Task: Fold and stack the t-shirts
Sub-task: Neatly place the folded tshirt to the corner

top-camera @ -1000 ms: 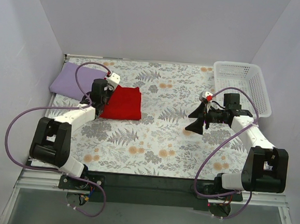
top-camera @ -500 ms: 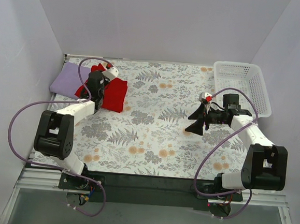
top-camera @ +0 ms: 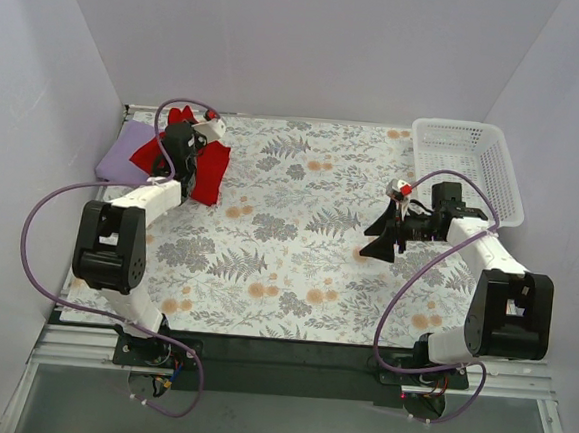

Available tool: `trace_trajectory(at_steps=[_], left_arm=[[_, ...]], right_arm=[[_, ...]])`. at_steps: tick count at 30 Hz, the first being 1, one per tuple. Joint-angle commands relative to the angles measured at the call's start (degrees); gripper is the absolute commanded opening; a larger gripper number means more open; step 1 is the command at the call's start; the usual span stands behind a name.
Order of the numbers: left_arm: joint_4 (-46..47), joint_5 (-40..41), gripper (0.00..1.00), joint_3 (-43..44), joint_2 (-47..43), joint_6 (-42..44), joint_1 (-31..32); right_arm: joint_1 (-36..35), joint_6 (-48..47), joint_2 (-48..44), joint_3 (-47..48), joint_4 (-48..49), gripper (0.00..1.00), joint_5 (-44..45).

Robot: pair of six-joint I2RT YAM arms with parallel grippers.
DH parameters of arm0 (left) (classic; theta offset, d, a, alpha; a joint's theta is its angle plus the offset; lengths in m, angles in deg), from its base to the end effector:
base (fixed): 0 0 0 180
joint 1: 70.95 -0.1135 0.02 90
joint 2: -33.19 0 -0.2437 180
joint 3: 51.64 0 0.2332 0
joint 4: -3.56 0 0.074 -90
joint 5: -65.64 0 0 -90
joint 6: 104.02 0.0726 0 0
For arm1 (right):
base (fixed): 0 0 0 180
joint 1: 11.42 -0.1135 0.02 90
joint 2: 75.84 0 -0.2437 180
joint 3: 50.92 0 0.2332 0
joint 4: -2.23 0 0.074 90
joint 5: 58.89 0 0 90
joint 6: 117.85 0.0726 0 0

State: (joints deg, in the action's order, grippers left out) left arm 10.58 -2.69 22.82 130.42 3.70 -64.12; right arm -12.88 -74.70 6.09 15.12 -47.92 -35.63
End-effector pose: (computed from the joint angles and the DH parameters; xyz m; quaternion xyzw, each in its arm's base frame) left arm 0.4022 -0.0212 0.2266 0.0556 0.7893 0.2055 0.5759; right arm 0.2500 0.0731 0.1971 -0.4385 0.6987 0.4295 0.3675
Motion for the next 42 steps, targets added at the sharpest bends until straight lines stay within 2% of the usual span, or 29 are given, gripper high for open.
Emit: trace_trajectory(at_steps=[1, 12, 28, 42], left_arm=[[3.38, 0.04, 0.00, 3.55, -0.29, 5.30, -0.76], [5.13, -0.75, 0.00, 5.22, 1.38, 8.56, -3.75], [8.39, -1.46, 0.00, 7.77, 2.70, 12.78, -4.90], [9.62, -2.16, 0.00, 9.44, 6.65, 10.15, -6.74]], right_arm=[[0.31, -2.28, 0.16, 2.30, -2.55, 0.80, -2.34], [0.40, -4.65, 1.04, 3.09, -5.54, 0.79, -3.22], [0.49, -5.71, 2.53, 3.53, -6.85, 0.78, -3.75], [0.49, -6.85, 3.15, 3.71, -8.00, 0.78, -4.01]])
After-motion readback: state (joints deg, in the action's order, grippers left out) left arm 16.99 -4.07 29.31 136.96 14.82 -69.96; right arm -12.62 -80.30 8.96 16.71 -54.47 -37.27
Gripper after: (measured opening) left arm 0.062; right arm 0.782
